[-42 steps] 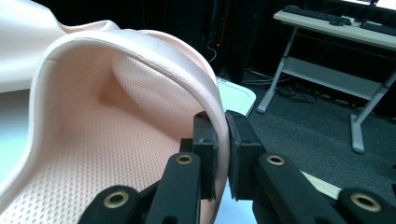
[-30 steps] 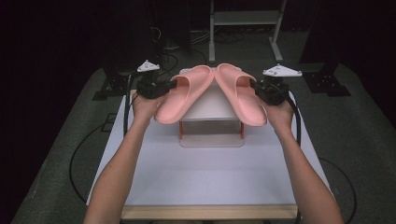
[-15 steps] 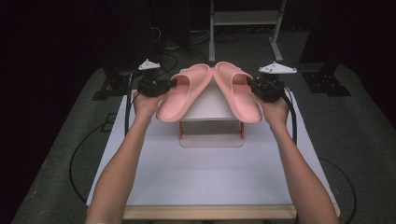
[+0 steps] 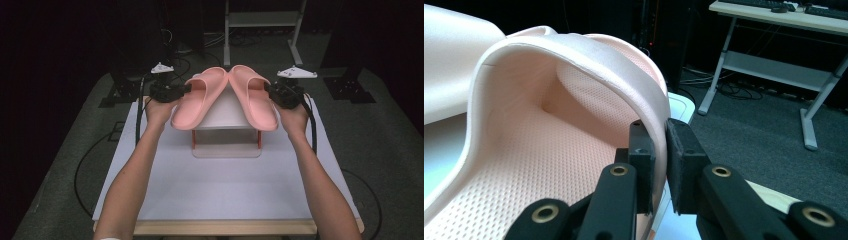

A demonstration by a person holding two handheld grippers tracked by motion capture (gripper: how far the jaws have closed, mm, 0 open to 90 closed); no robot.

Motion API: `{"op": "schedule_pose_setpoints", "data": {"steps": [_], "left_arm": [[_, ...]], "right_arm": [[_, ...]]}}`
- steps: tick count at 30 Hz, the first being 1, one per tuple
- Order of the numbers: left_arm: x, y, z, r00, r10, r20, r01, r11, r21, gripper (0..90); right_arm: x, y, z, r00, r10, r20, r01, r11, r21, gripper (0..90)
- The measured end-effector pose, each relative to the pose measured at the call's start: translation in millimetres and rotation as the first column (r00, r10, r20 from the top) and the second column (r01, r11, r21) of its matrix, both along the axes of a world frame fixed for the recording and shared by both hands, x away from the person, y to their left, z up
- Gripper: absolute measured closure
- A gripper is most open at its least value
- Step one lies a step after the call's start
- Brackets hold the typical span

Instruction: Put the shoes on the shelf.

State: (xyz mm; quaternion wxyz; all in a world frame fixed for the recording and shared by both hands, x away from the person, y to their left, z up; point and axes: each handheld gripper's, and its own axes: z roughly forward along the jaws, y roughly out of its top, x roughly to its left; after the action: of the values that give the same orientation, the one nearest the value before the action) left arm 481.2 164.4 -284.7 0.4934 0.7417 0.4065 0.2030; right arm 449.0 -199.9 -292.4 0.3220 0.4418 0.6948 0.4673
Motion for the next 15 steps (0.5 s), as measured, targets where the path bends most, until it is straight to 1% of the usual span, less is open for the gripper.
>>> {"op": "schedule_pose_setpoints", "data": {"steps": [5, 9, 13, 15], "left_arm": [[1.7, -3.4, 0.8, 1.0000, 0.003, -0.004, -0.003, 1.0000, 0.004, 78.2], [2.9, -5.3, 1.0, 0.9999, 0.010, -0.008, -0.010, 1.0000, -0.001, 77.9], [4.6, -6.4, -0.9, 0.9997, 0.017, -0.016, -0.017, 0.9998, -0.013, 77.4], [4.8, -6.8, -1.2, 0.9997, 0.017, -0.016, -0.017, 0.9998, -0.013, 77.2]], "right_arm": [[1.5, -0.9, 0.9, 0.9999, -0.010, -0.005, 0.010, 1.000, 0.003, 81.6], [3.0, -0.6, 1.6, 0.9998, -0.016, -0.011, 0.016, 1.000, 0.013, 81.2], [4.5, 1.3, 2.0, 0.9997, -0.020, -0.013, 0.021, 1.000, 0.016, 80.8], [5.2, 2.4, 2.0, 0.9997, -0.022, -0.012, 0.022, 1.000, 0.016, 80.4]]}}
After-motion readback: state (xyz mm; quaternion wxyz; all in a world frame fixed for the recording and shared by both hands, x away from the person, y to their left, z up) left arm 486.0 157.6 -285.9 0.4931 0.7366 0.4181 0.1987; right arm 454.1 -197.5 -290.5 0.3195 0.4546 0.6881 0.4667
